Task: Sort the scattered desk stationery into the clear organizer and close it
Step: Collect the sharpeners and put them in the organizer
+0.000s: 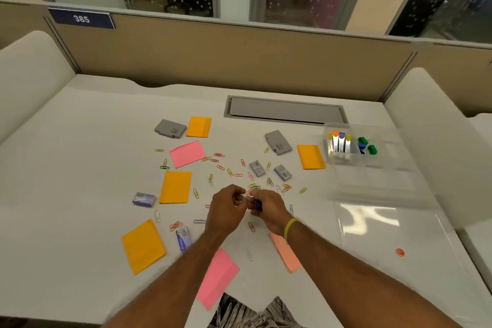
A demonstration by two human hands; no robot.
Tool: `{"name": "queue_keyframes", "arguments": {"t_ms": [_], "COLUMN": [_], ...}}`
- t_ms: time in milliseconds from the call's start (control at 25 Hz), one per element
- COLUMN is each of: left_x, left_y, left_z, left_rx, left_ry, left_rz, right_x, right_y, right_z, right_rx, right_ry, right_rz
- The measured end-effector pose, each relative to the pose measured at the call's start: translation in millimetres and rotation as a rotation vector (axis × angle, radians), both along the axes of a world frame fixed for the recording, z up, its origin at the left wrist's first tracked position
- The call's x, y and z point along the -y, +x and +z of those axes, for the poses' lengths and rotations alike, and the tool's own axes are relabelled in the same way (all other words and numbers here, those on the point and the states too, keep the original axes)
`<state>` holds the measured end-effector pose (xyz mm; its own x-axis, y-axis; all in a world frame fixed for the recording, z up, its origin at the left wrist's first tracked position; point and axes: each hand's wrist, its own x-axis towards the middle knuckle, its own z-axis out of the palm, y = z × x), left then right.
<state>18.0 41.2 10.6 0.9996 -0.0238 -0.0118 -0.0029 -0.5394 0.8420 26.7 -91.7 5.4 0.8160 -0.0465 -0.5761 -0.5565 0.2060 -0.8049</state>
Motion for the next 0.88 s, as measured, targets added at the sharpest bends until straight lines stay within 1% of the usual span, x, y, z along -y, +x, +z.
{"name": "queue_keyframes", "arguments": {"t_ms": [160,280,360,480,600,760,880], "left_x": [24.1,47.7,64.1,91.9,120.3,150.0,168.3], "left_y": [-3.0,-0.4,3.4,11.8,23.8,42.8,56.7], "left_z": [-3.2,-2.7,-2.0,-0.4,3.0,9.1,11.3], "left_rx": [-0.008,0.043,0.086,0.121,0.143,0.186,0.186], "left_ry": [0.114,0.231,0.291,0.356,0.392,0.408,0.41], "left_rz": [-0.082,-0.191,-0.263,-0.349,-0.413,-0.444,-0.449], "right_x": [39.6,75.8,100.2,137.1,179.2,237.3,275.5], "right_y": [-9.4,-11.5,-11.6,-7.9,4.0,28.4,51.0], "right_z": [4.6,5.7,10.8,23.5,37.8,49.2,53.8], "right_rx": [-0.014,-0.005,0.009,0.06,0.116,0.153,0.174], "right_ry": [-0.09,-0.117,-0.109,-0.042,-0.017,0.006,-0.076], "right_rz": [-0.097,-0.184,-0.236,-0.282,-0.347,-0.45,-0.466]}}
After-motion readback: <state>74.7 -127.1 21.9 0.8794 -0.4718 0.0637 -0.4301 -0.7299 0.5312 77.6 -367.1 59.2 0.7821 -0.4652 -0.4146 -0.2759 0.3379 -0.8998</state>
